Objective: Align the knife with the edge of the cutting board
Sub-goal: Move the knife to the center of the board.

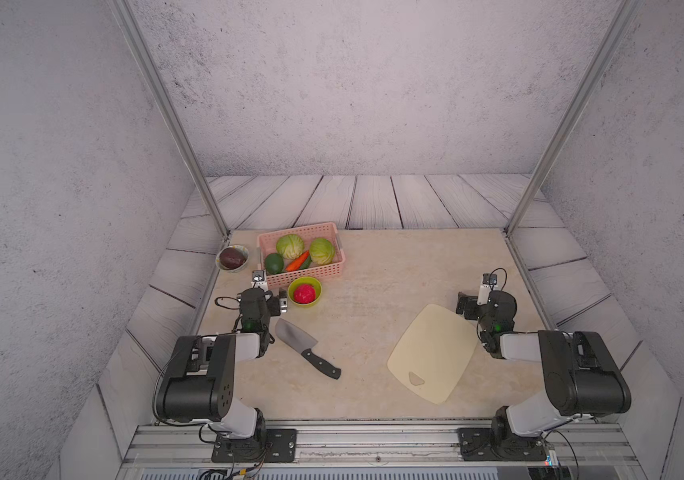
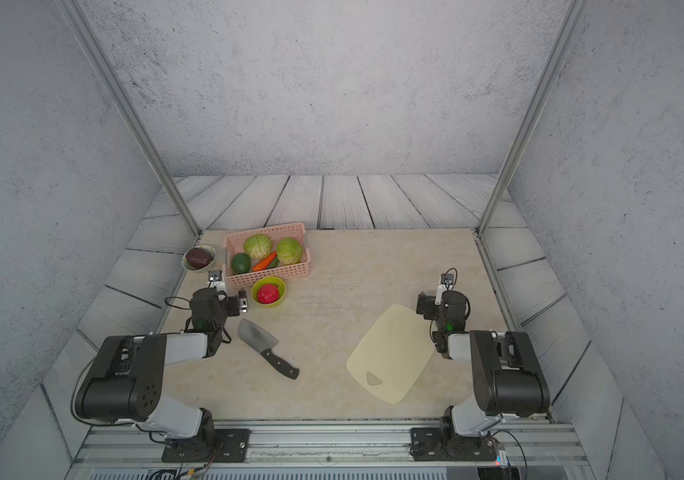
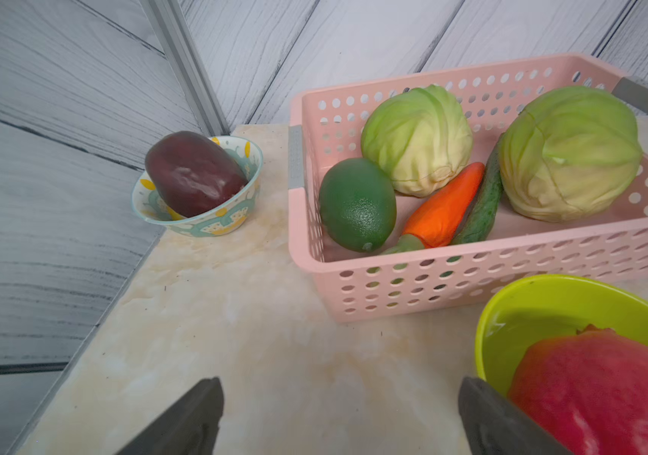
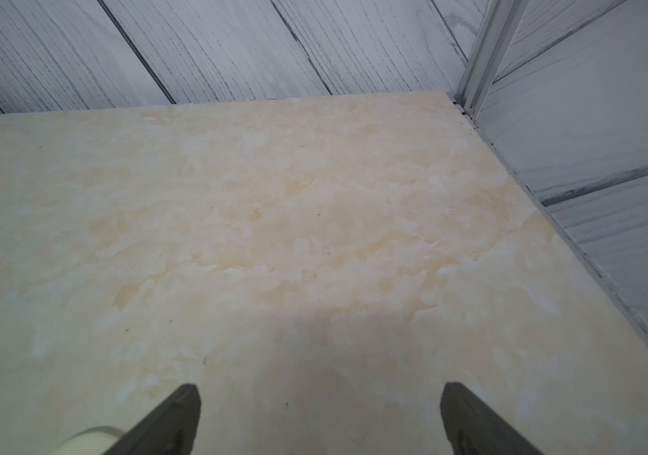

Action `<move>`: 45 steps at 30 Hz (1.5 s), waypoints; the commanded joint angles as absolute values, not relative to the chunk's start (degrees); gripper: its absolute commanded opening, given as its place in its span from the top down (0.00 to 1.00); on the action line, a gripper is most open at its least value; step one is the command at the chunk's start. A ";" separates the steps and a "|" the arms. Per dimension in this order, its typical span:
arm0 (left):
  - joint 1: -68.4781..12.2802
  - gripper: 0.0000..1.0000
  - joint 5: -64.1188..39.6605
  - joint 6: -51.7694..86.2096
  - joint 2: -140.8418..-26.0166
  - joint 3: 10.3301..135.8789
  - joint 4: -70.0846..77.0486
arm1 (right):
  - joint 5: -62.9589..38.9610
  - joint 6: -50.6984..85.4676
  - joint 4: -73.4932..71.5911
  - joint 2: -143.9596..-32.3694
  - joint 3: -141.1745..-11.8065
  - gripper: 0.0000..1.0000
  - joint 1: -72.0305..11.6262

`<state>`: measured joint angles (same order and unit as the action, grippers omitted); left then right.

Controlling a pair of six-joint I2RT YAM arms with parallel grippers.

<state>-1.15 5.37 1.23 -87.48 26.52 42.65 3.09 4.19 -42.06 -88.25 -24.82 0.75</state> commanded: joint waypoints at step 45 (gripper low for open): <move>-1.31 0.02 5.28 0.33 -86.91 26.39 43.00 | 3.67 3.57 -41.67 -87.36 -25.90 0.01 0.36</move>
<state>-1.30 6.13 1.21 -87.48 26.52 42.63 3.09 4.16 -41.98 -88.25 -24.82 0.73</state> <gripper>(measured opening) 0.984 0.993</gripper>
